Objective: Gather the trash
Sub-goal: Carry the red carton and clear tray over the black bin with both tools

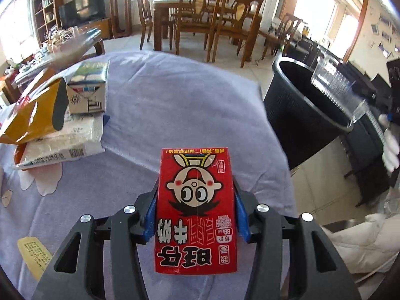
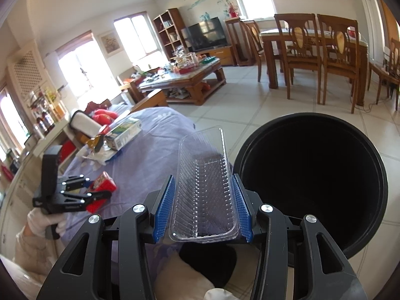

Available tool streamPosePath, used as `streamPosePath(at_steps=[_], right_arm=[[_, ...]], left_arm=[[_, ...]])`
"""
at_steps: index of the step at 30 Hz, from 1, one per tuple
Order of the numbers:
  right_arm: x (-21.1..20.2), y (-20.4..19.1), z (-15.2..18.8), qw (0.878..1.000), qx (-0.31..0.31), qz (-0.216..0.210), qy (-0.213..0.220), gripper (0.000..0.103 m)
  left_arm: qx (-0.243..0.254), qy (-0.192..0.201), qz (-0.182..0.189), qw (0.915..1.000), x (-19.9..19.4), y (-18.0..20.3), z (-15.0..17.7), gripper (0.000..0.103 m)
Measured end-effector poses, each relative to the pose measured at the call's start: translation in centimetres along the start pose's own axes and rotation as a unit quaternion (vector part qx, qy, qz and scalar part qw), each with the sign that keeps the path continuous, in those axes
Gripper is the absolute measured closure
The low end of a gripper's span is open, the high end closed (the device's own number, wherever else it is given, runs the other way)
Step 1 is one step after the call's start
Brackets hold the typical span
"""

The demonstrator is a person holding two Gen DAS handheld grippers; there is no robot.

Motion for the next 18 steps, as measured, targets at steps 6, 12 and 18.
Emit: streamPosePath(at_steps=[6, 12, 18], right_arm=[[-0.6, 1.8, 0.2, 1.0, 0.017, 0.021, 0.009, 0.057], [-1.7, 5.3, 1.4, 0.997, 0.043, 0.063, 0.007, 0.057], [-1.7, 9.0, 3.9, 0.993, 0.064, 0.102, -0.02, 0.057]], left_arm=[[0.002, 0.038, 0.054, 0.9978, -1.1, 4.1, -2.1, 0.054], [0.019, 0.056, 0.146, 0.9874, -0.3, 11.9, -4.7, 0.054], [0.025, 0.03, 0.227, 0.9731, 3.7, 20.0, -7.4, 0.054]])
Point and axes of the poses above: each gripper's, at about its wrist camera, not at the fingertips, and x roughly the way its jaws point, y to its right, z to its underside, the point moved 5 cm from there along x, roughly the way its jaws point, and after that the axes turned 15 degrees about -x, right-handed, at the moved point
